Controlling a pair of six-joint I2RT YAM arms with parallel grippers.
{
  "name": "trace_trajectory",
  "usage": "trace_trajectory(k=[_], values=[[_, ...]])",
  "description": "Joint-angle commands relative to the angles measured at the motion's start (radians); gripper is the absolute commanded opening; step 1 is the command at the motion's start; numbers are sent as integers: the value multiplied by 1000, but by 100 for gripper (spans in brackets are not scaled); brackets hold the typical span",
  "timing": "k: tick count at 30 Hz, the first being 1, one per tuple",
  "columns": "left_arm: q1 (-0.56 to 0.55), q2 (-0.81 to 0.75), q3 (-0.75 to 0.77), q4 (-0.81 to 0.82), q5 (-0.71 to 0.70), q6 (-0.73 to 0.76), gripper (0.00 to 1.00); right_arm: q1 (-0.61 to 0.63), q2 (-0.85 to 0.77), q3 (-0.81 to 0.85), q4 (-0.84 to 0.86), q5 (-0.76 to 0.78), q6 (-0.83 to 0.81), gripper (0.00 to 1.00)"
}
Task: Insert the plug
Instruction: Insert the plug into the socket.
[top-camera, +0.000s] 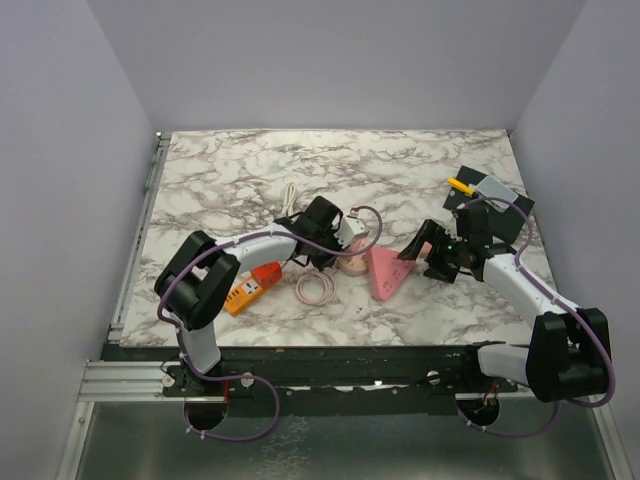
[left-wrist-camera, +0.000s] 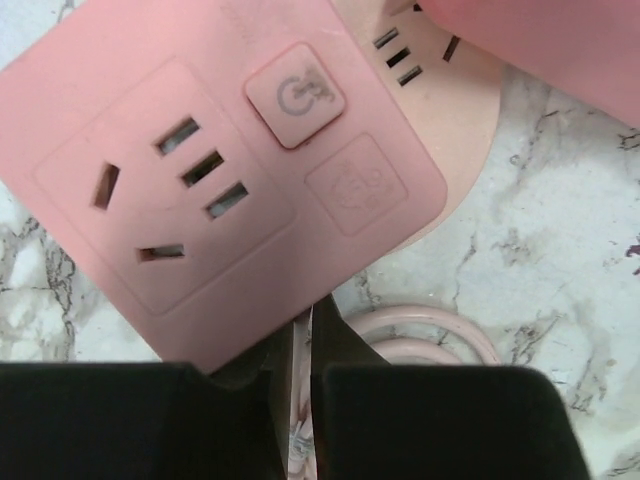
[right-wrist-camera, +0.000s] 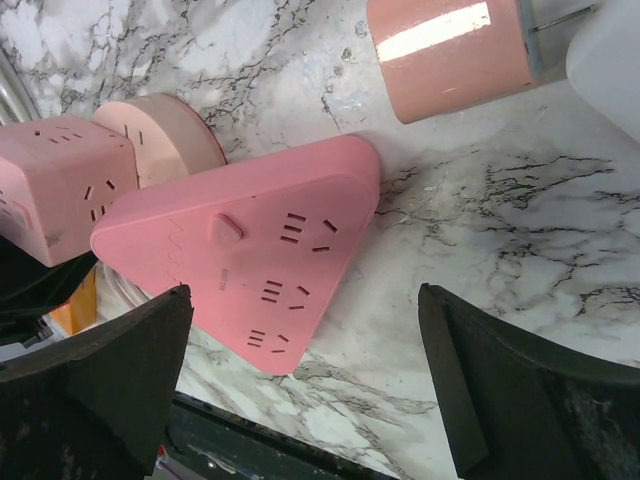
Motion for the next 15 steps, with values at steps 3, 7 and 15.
trace_trajectory(k=[3,7,15], values=[[-37,-105,-26,-19,-63,-115,37,-4,-17,-16,-4,-49,-8,100],[-33,-165,-30,-49,-61,-121,99,-4,4,-37,37,-88,-2,100],[-5,-242,86,-179,89,41,99,-5,78,-15,54,-68,-29,100]])
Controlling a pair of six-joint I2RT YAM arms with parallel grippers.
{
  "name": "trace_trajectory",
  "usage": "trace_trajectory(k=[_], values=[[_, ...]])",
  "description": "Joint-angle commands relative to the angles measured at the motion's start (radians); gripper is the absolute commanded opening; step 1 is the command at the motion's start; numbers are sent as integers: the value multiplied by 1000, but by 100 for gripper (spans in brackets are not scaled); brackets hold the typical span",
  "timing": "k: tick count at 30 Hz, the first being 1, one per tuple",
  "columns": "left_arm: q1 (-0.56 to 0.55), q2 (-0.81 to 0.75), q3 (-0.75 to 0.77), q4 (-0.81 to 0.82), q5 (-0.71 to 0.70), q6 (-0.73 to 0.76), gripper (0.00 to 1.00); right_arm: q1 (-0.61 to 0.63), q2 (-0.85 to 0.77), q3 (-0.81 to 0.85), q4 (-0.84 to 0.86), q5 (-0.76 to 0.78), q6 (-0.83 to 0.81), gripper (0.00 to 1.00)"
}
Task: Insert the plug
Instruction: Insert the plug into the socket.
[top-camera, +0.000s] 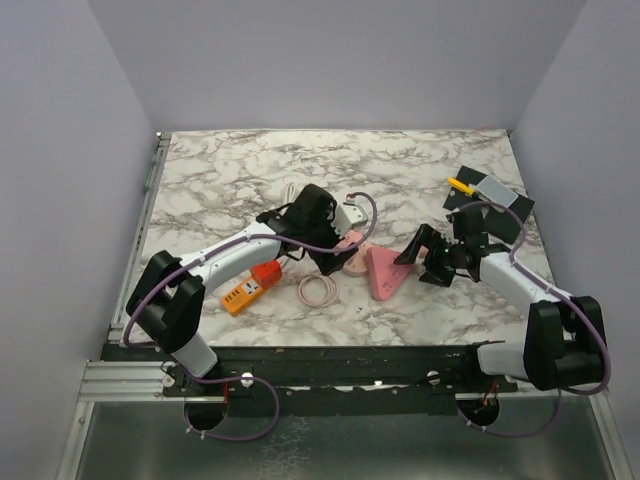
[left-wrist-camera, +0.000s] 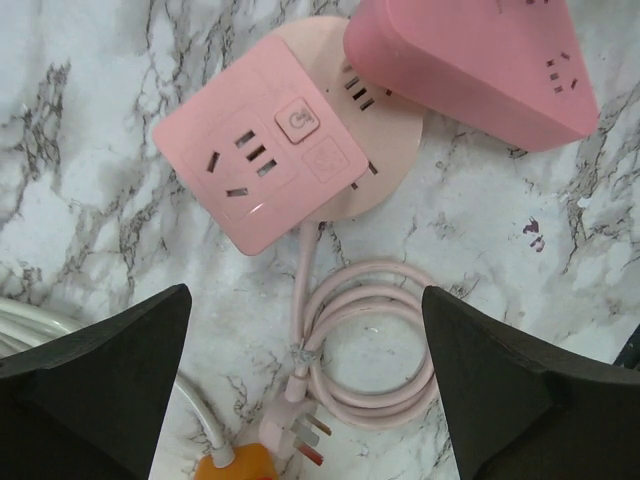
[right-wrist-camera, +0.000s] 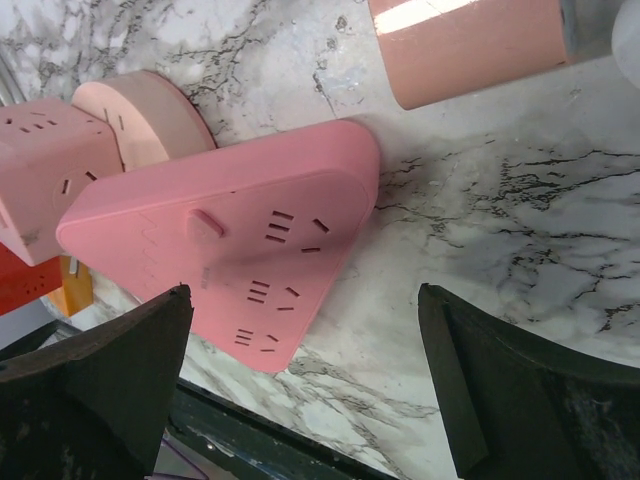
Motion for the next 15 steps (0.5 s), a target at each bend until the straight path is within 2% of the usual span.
trace_trajectory(k=[1,3,5,6,10,12,15], values=[[25,-58,123,-111,127,161,99,-4,43,14,18,-4,-24,100],[30,-65,184,-141,173,287,99,-4,40,12,19,0,-18,100],[46,-66,210,-130,201,333,99,-4,18,-2,32,-5,-4,100],[57,-52,217,-107,223,347,99,-4,4,-11,39,-5,7,100],[64,41,289,-107,372,553,99,-4,-43,-51,53,-9,48,100],[58,108,340,-96,401,544,99,-4,-66,-74,63,-15,69,100],[37,208,434,-87,346,456,99,-4,-89,-102,73,-27,91,100]])
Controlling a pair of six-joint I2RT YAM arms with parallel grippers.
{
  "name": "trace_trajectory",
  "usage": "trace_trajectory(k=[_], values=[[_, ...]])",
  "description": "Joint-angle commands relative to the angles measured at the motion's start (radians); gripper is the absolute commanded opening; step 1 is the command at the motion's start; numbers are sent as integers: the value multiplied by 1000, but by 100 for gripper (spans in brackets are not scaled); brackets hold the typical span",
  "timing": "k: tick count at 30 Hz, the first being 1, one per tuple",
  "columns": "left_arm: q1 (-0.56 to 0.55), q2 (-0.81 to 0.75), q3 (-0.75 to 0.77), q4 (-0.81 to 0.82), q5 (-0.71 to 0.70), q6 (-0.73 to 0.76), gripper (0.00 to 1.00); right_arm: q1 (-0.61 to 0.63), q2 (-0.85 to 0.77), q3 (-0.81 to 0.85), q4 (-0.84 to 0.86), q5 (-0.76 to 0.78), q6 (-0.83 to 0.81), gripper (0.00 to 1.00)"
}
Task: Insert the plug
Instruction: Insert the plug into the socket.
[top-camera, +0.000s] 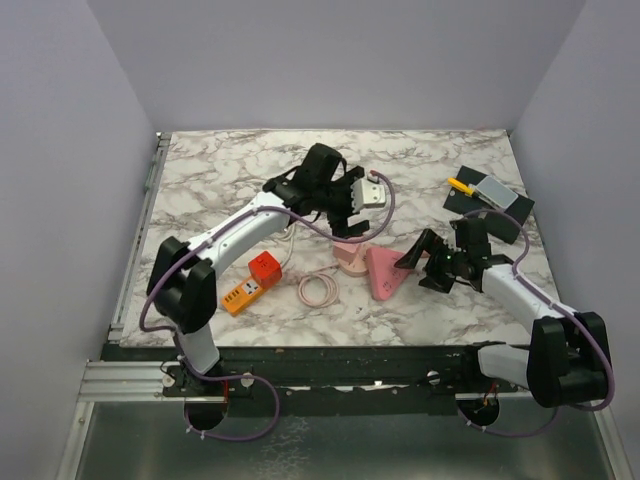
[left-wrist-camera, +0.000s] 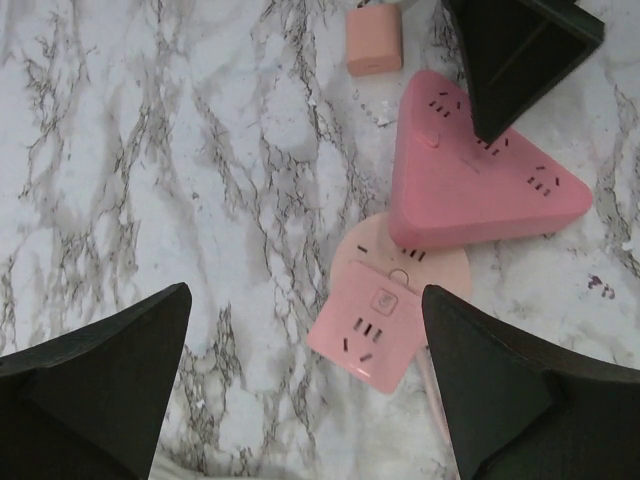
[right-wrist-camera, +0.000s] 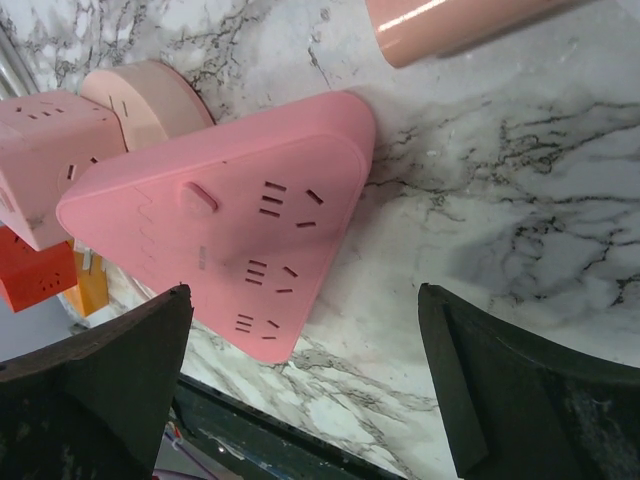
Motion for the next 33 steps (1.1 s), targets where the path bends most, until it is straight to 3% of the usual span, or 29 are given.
trace_trajectory(k=[1,5,10,15,22,27,33], values=[[-30,167,128,-6,18,-22,98,-4,-39,-45,32,-29,50,100],[-63,276,264,-18,-103,-140,93,-5,-55,-72,51,-34,67,100],[-94,325,315,-38,-117,-174,89,-4,-52,-101,47,-35,59,100],[-107,388,343,-38,-106,-254,66,-4,-34,-108,56,-39,63,99],[-115,379,277,-30,-73,-259,53,-4,16,-86,70,-40,67,99],[-116,366,218,-12,-83,-233,37,-4,59,-63,71,-45,72,99],[-116,360,157,38,-57,-224,32,-4,60,-59,74,-41,83,99]])
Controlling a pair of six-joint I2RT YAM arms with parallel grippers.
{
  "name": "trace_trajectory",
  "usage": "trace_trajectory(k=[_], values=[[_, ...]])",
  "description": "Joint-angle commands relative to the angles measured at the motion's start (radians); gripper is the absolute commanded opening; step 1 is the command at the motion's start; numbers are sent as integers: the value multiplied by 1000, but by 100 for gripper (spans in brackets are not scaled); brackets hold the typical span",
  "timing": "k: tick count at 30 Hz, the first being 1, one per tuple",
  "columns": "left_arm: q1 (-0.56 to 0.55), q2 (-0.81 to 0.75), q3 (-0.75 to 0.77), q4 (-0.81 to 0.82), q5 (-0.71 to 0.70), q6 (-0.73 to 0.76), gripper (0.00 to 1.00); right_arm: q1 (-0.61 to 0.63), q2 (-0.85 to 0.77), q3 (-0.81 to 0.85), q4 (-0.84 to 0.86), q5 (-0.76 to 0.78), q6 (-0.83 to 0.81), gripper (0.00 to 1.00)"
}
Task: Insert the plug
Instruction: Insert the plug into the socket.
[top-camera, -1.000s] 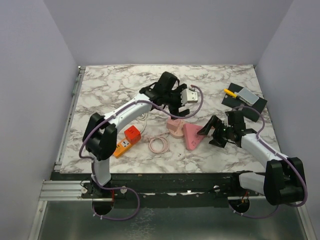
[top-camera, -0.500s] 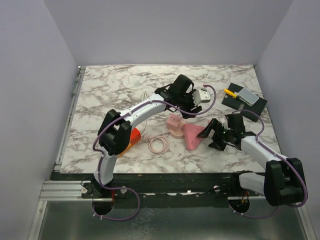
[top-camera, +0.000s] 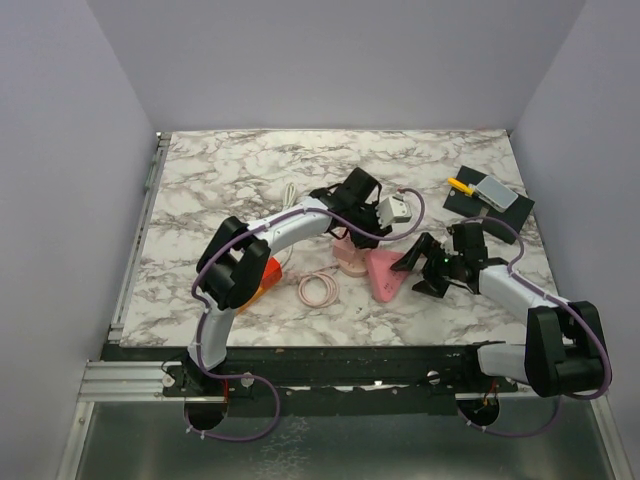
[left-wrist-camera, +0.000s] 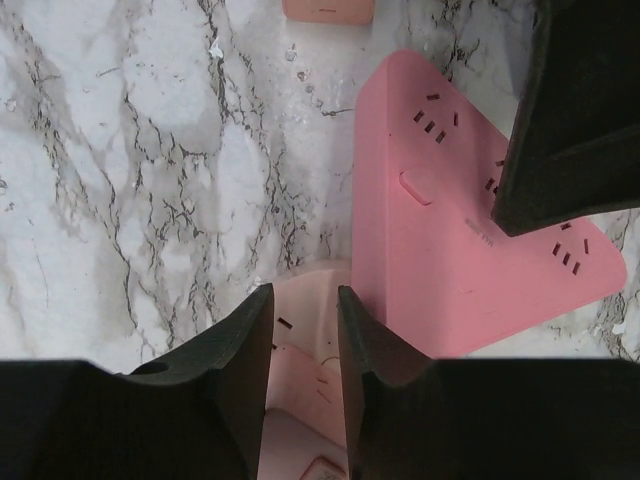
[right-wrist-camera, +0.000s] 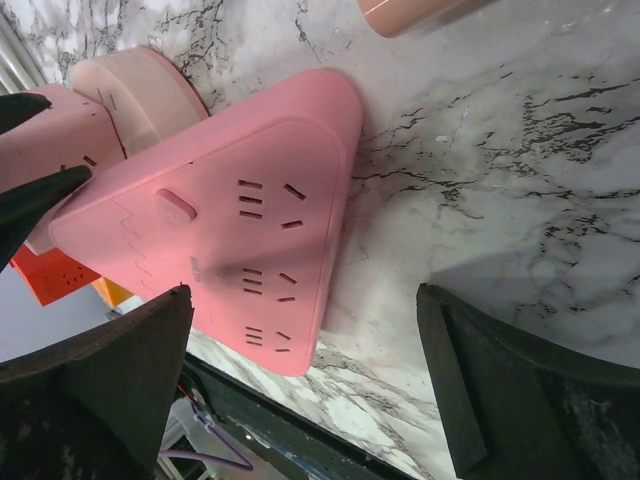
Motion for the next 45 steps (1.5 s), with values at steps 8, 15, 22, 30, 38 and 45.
trace_trajectory(k=[8,15,22,30,38,45], values=[[-5,-19,-51,66,34,24,28,-4,7,-65,75,-5,45,99],[0,-45,-6,67,70,-25,34,-4,-2,-138,187,-29,99,100],[-5,-99,32,41,118,-51,49,-4,-6,-216,318,-50,158,99],[-18,-118,-62,1,83,42,47,-4,-8,-307,484,-63,228,99],[-37,-78,-59,16,-23,59,42,-4,-16,-339,560,-77,247,99],[-41,-114,-117,31,-115,96,41,-4,-37,-353,570,-81,249,99]])
